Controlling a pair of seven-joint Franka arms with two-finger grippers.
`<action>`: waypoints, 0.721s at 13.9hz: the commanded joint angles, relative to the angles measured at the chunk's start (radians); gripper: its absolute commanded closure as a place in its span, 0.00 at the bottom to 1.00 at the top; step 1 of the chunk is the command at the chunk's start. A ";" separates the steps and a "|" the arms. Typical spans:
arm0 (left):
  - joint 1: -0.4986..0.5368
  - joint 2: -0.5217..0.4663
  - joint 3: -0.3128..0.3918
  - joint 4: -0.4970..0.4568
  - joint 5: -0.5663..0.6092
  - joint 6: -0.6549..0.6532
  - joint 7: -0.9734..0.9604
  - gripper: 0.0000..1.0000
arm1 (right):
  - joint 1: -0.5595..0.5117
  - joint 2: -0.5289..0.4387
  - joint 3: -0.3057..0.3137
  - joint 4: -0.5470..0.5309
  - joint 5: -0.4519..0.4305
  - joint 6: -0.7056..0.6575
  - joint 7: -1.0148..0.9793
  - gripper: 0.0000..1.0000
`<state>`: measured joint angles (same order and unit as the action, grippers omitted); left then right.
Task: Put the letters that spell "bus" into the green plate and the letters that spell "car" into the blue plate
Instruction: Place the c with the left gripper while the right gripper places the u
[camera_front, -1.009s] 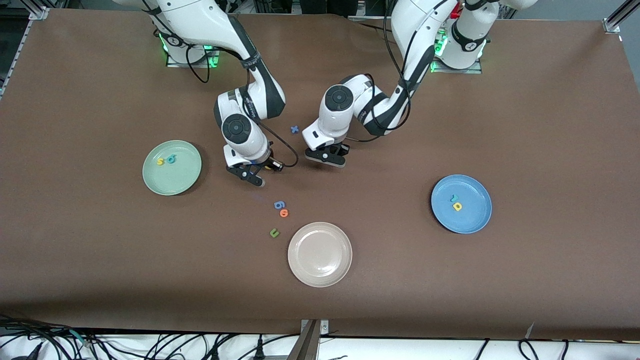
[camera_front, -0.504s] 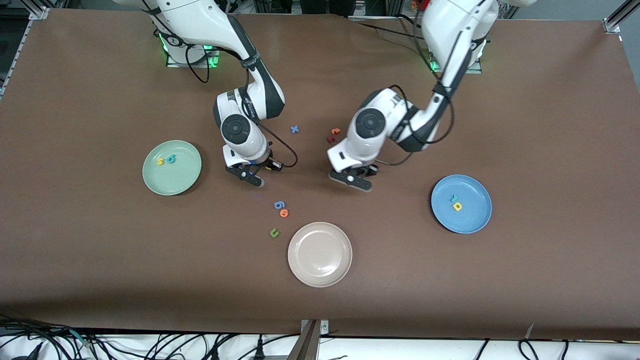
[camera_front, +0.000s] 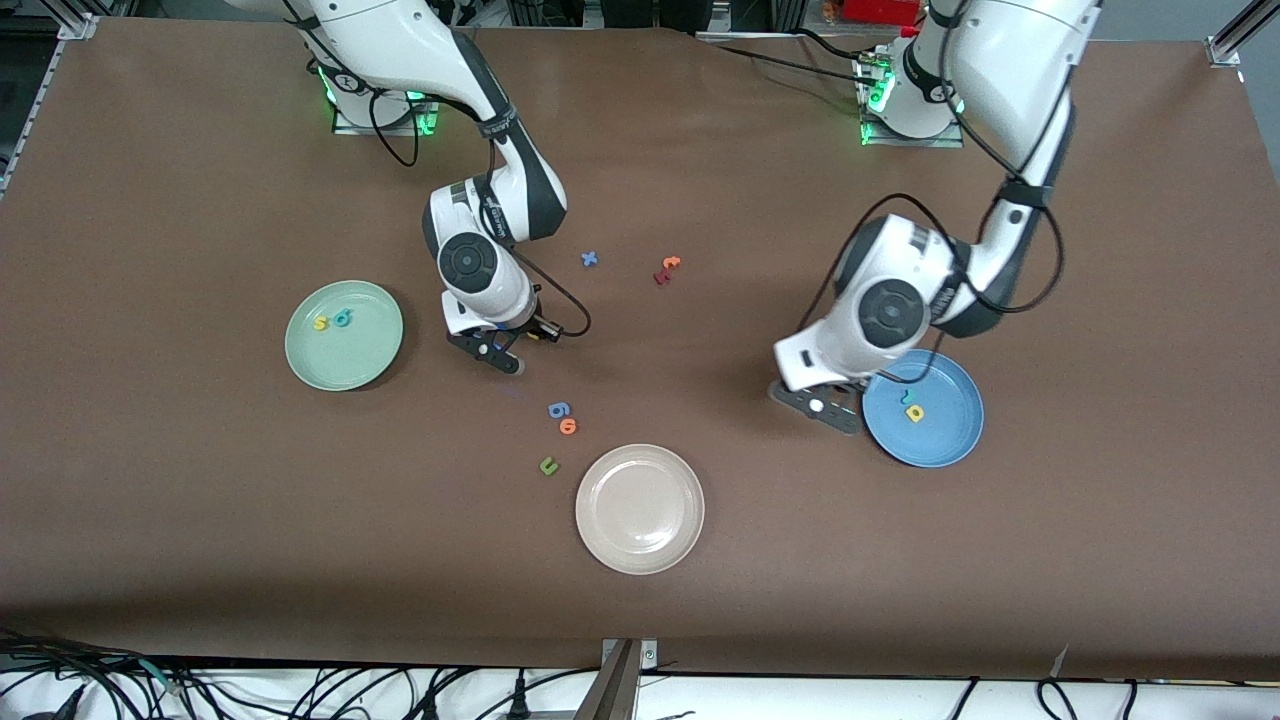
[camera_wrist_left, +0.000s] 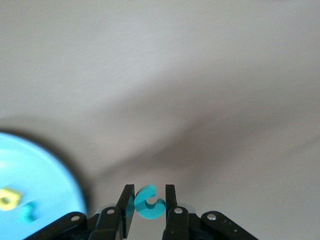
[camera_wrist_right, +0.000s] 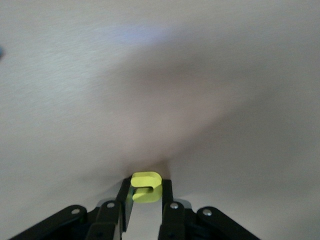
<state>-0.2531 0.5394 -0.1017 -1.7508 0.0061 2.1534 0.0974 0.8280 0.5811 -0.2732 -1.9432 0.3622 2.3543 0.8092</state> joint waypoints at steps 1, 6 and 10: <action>0.079 -0.021 -0.013 -0.029 0.057 -0.020 0.089 0.69 | 0.000 -0.050 -0.067 0.010 0.004 -0.120 -0.062 0.87; 0.187 -0.004 -0.015 -0.033 0.078 -0.024 0.195 0.68 | 0.002 -0.136 -0.263 0.015 0.000 -0.381 -0.258 0.87; 0.221 0.011 -0.013 -0.013 0.075 -0.023 0.190 0.17 | 0.002 -0.139 -0.415 0.001 -0.035 -0.477 -0.424 0.87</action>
<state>-0.0568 0.5462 -0.1030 -1.7766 0.0614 2.1405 0.2841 0.8232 0.4513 -0.6431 -1.9206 0.3504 1.9031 0.4484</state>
